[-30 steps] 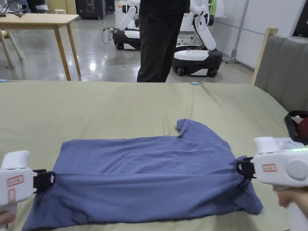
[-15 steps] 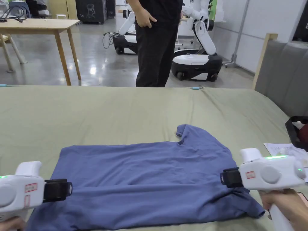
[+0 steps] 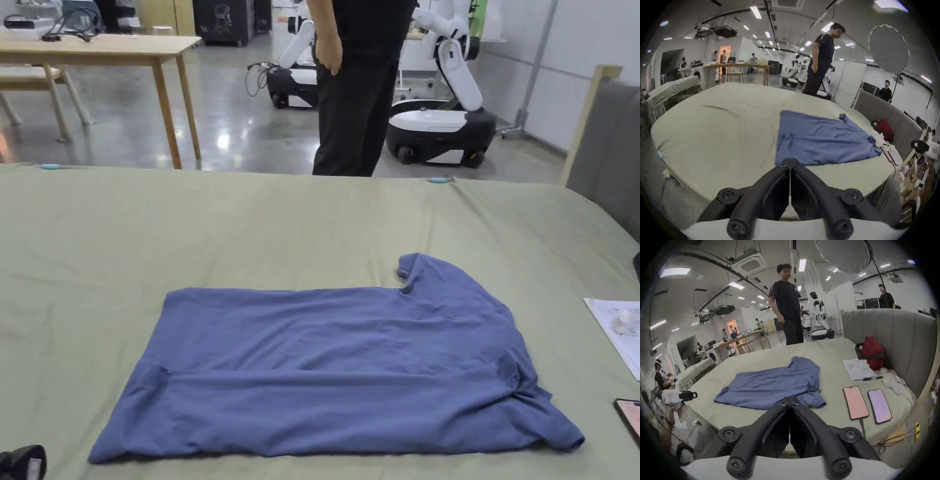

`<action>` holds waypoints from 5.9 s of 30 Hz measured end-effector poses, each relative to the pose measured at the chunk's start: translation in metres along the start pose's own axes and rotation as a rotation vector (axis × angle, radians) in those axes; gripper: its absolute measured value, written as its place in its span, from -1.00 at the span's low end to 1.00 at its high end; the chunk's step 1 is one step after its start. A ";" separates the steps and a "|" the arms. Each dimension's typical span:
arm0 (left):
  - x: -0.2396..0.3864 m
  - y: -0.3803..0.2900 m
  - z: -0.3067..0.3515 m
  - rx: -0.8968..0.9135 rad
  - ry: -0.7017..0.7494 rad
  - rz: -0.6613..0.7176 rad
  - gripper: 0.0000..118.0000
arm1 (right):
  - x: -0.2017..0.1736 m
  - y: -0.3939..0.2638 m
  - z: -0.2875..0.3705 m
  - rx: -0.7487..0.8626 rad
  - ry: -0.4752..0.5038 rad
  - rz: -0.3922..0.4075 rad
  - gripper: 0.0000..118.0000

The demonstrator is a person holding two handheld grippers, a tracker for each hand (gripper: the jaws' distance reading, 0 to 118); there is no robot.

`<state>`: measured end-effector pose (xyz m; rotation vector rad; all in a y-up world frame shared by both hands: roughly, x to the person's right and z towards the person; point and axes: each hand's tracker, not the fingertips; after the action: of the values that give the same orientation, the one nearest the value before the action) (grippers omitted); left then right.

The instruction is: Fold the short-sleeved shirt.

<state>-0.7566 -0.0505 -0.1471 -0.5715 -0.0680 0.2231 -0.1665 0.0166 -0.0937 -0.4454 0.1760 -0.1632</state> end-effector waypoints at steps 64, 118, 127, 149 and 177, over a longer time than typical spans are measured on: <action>-0.004 -0.054 -0.069 -0.400 -0.040 -0.188 -0.92 | 0.049 -0.067 -0.131 -0.619 -0.064 0.105 -0.83; 0.033 0.086 -0.315 -0.318 0.016 -0.294 -0.89 | 0.042 0.043 -0.084 -0.219 -0.083 0.171 -1.00; 0.032 0.092 -0.301 -0.315 0.002 -0.251 -0.89 | 0.110 0.061 -0.339 -0.470 -0.118 0.120 0.39; 0.041 0.093 -0.289 -0.346 0.011 -0.288 -0.89 | 0.079 0.064 -0.389 -0.583 -0.199 0.357 -0.99; -0.011 -0.048 -0.070 -0.291 -0.128 -0.146 -0.89 | 0.053 -0.079 -0.121 -0.522 -0.052 0.436 -0.95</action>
<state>-0.7492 -0.1292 -0.1804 -0.8384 -0.2682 0.1078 -0.1486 -0.1135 -0.1736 -0.9166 0.2609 0.3321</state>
